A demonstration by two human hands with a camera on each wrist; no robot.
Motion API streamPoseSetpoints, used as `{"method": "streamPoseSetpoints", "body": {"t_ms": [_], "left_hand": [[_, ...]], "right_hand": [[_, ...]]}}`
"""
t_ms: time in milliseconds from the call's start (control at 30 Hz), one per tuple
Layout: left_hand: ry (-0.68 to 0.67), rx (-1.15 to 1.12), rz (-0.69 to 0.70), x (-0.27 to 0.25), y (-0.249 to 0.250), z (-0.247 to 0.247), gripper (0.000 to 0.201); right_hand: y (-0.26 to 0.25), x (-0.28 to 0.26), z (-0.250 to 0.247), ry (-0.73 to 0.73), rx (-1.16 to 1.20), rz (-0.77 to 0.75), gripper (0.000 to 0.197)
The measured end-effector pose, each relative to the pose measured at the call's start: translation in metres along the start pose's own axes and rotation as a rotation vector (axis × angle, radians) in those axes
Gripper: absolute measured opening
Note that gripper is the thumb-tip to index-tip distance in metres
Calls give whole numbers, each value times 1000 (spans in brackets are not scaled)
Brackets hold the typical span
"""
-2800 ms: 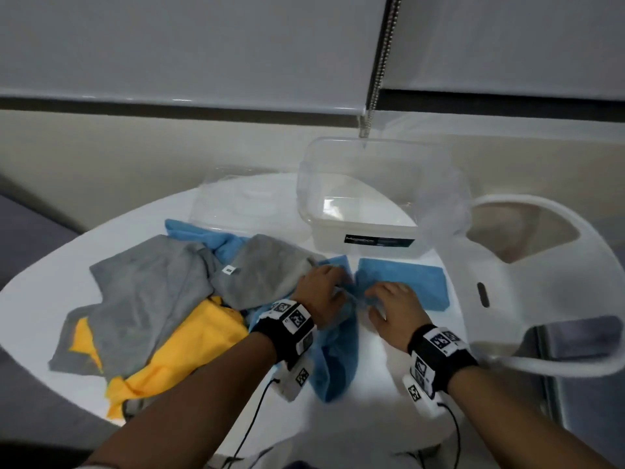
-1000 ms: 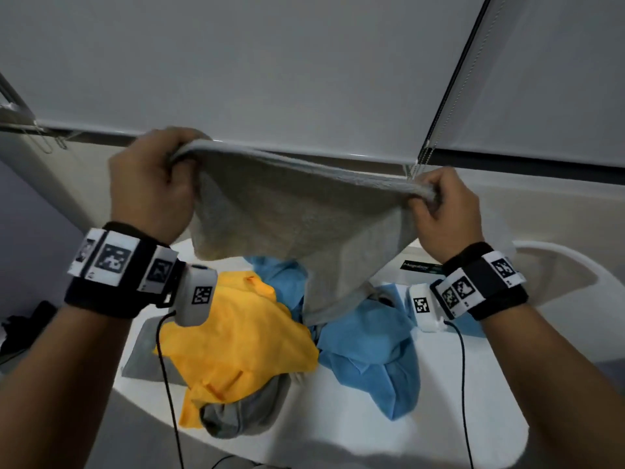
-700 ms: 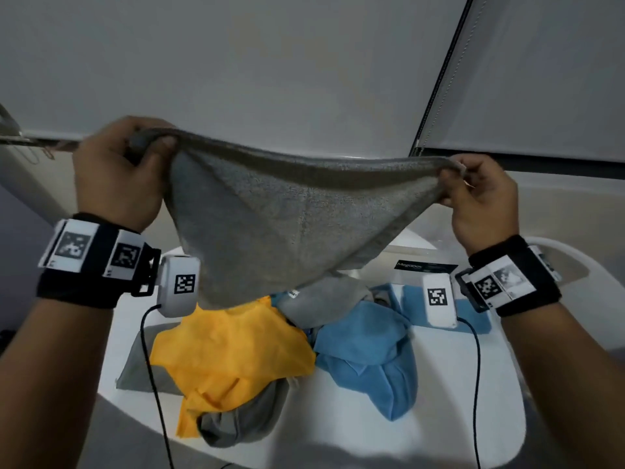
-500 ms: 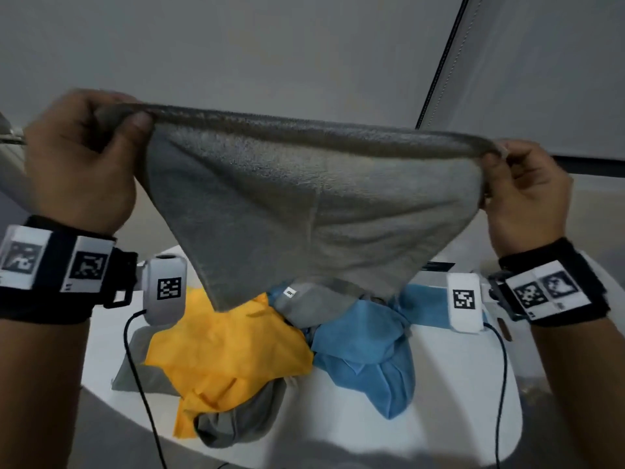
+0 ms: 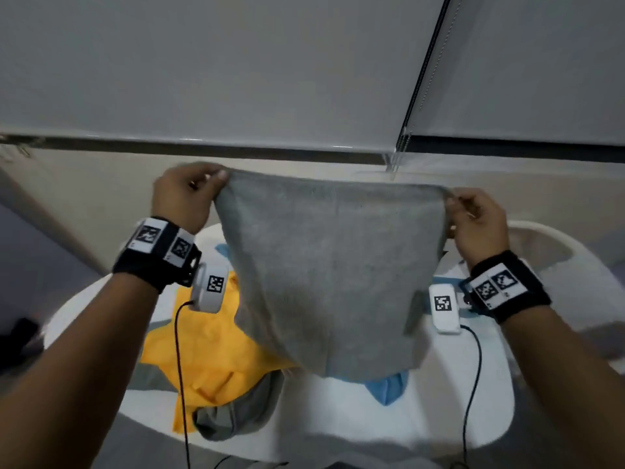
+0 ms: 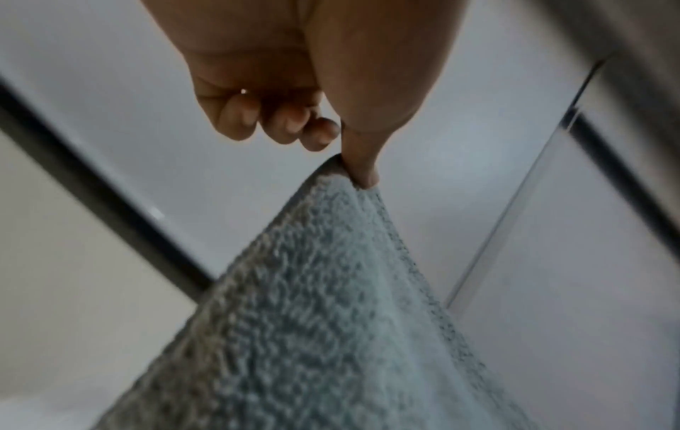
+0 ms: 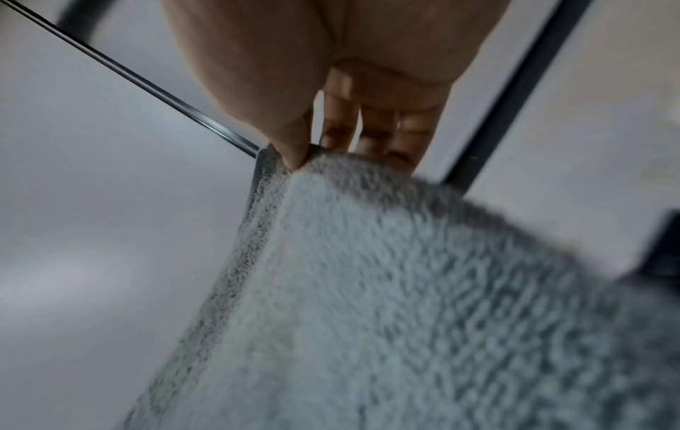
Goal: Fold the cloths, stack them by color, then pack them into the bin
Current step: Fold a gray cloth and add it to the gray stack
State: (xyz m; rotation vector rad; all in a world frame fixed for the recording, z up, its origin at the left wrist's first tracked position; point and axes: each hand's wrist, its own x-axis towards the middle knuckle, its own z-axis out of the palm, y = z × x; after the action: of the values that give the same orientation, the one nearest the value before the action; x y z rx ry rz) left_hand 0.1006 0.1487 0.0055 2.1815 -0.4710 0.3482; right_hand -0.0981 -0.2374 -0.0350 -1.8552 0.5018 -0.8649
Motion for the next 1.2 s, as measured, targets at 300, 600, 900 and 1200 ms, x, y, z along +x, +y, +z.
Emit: {"method": "streamPoseSetpoints", "body": {"t_ms": [300,600,900,1200], "left_hand": [[-376,-169,-243,-55,-50,79,11],[-522,80,-356,-103,-77,113,15],[-439,172,-431,-103,-95,119,17],[-529,235,-394,-103,-96,119,25]], "right_hand": [[97,-61,-10,-124,-28,436,27],[129,-113,-8,-353,-62,697,9],[154,-118,-4,-289,-135,666,14],[168,-121,-3,-317,-145,719,26]]}}
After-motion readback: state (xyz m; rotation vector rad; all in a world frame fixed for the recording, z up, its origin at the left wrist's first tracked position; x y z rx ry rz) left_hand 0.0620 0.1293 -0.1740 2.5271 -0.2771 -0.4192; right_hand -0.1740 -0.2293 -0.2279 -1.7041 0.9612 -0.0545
